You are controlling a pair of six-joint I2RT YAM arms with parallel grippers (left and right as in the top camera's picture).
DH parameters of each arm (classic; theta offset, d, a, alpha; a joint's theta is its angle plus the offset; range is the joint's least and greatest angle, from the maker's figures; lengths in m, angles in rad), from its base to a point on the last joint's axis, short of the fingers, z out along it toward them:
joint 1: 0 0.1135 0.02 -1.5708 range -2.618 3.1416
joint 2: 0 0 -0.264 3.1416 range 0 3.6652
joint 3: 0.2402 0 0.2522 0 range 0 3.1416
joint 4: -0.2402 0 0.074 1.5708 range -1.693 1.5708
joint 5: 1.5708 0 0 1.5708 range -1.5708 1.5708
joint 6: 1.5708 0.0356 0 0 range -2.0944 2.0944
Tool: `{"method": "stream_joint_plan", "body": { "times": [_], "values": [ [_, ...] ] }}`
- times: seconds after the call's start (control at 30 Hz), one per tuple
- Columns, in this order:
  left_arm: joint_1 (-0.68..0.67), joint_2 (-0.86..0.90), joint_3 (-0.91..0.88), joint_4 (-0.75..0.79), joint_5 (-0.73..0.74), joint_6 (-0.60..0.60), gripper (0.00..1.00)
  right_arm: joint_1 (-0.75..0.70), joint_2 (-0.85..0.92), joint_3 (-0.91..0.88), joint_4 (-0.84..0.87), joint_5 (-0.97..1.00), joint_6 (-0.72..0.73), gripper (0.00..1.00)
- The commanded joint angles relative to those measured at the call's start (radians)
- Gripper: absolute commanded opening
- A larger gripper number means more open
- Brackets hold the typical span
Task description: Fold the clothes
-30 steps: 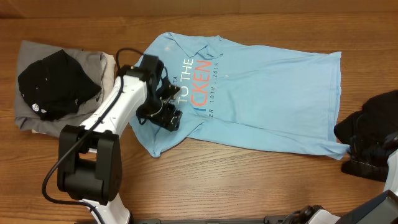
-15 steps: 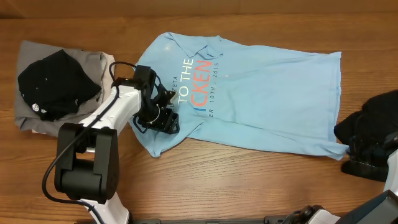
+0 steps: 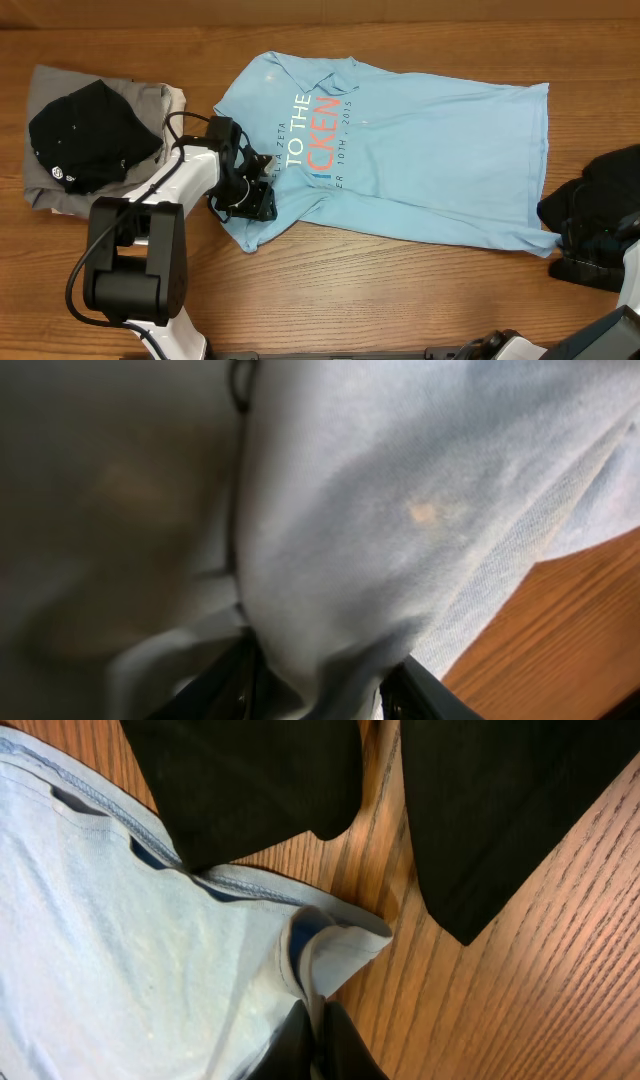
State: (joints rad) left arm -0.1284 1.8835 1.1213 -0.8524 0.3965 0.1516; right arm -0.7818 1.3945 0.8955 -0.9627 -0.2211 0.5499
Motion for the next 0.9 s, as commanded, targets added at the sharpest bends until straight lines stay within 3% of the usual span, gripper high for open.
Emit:
{"method": "stream_joint_plan", "body": {
  "times": [0.0,0.23,0.6,0.7,0.87],
  "values": [
    [0.015,0.007,0.012,0.006,0.006,-0.010,0.47,0.002,0.003,-0.004,0.000,-0.002,0.003,0.04],
    [0.022,0.007,0.093,-0.007,0.095,-0.009,0.50,0.002,0.003,-0.004,0.000,-0.002,0.003,0.04],
    [0.022,0.008,0.066,-0.033,0.039,0.005,0.57,0.002,0.003,-0.004,0.000,-0.002,0.000,0.04],
    [0.024,0.008,0.050,-0.029,0.037,0.005,0.54,0.002,0.003,-0.004,0.000,-0.002,0.000,0.04],
    [0.024,0.008,0.020,-0.035,0.013,0.004,0.42,0.002,0.003,-0.004,-0.001,-0.002,0.000,0.04]
  ]
}}
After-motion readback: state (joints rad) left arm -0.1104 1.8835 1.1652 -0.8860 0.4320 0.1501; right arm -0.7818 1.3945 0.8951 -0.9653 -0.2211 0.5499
